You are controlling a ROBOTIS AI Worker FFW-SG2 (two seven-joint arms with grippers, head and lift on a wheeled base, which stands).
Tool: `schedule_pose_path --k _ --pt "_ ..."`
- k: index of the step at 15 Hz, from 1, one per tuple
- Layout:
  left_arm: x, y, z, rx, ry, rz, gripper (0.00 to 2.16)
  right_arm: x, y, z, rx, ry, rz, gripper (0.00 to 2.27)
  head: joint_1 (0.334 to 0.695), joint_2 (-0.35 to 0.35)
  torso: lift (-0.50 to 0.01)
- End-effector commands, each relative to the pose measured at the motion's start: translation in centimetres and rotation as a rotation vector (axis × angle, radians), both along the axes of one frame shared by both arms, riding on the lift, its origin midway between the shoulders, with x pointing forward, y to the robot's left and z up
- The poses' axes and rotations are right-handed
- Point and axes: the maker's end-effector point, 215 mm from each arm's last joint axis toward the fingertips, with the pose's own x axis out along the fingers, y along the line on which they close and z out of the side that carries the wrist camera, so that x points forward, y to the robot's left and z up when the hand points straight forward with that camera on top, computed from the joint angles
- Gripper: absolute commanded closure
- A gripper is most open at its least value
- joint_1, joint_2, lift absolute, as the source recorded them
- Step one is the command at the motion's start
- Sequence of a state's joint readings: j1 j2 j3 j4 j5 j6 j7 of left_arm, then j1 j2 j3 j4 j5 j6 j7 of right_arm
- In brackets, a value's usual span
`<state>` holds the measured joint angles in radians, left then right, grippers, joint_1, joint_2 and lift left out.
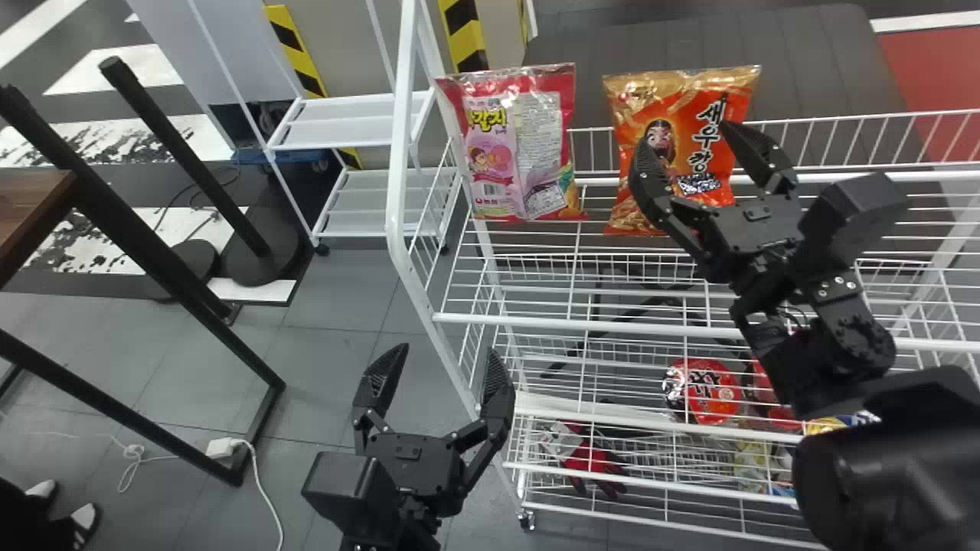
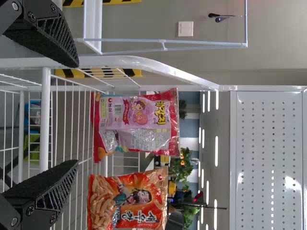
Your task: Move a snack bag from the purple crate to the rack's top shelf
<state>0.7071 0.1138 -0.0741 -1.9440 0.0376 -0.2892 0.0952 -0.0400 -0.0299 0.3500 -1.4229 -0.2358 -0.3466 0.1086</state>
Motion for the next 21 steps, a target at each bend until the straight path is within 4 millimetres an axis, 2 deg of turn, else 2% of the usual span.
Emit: schedule_pose_path --k 1,3,4,7,10,12,13,14,16,18,21 --pt "0.0 0.3 -0.1 -0.01 0.002 -0.006 0.1 -2.1 -3.5 -0.4 -0.02 -0.02 -0.039 0.17 0.695 0.219 0.001" --pt "-0.3 0.4 0.3 -0.026 0.0 -0.01 0.1 -4.6 -6.4 -1.5 -0.059 0.009 -0.053 0.16 0.695 0.197 0.001" --pt "-0.8 0.4 0.7 -0.023 0.0 -0.022 0.1 -6.0 -7.7 -2.7 -0.083 0.059 -0.054 0.16 0.695 0.184 0.001" --pt "-2.9 0.6 2.1 -0.028 0.032 -0.054 0.1 -11.5 -10.7 -4.5 -0.153 0.118 -0.058 0.16 0.695 0.137 0.001" --pt "-4.8 1.0 4.0 -0.017 0.054 -0.062 0.1 -16.7 -12.1 -4.8 -0.202 0.133 -0.063 0.16 0.695 0.115 0.001" --pt "-6.0 0.4 4.9 -0.012 0.086 -0.079 0.1 -19.2 -12.7 -4.6 -0.228 0.15 -0.061 0.16 0.695 0.11 0.001" --pt "-6.4 0.1 5.6 -0.012 0.087 -0.088 0.1 -20.2 -13.0 -4.5 -0.237 0.166 -0.059 0.17 0.695 0.107 0.001" --pt "-6.8 -0.3 4.9 -0.015 0.132 -0.098 0.1 -21.3 -13.2 -4.3 -0.245 0.183 -0.056 0.17 0.695 0.103 0.001" --pt "-7.4 -0.9 5.0 -0.017 0.154 -0.11 0.1 -22.8 -13.8 -4.3 -0.265 0.228 -0.061 0.18 0.695 0.082 0.001" --pt "-7.7 -1.1 5.1 -0.006 0.154 -0.107 0.1 -23.6 -15.3 -4.9 -0.29 0.29 -0.1 0.18 0.695 0.067 0.001" --pt "-8.0 -0.8 4.0 0.01 0.173 -0.087 0.1 -24.4 -17.8 -6.8 -0.339 0.383 -0.143 0.18 0.695 0.031 0.001"
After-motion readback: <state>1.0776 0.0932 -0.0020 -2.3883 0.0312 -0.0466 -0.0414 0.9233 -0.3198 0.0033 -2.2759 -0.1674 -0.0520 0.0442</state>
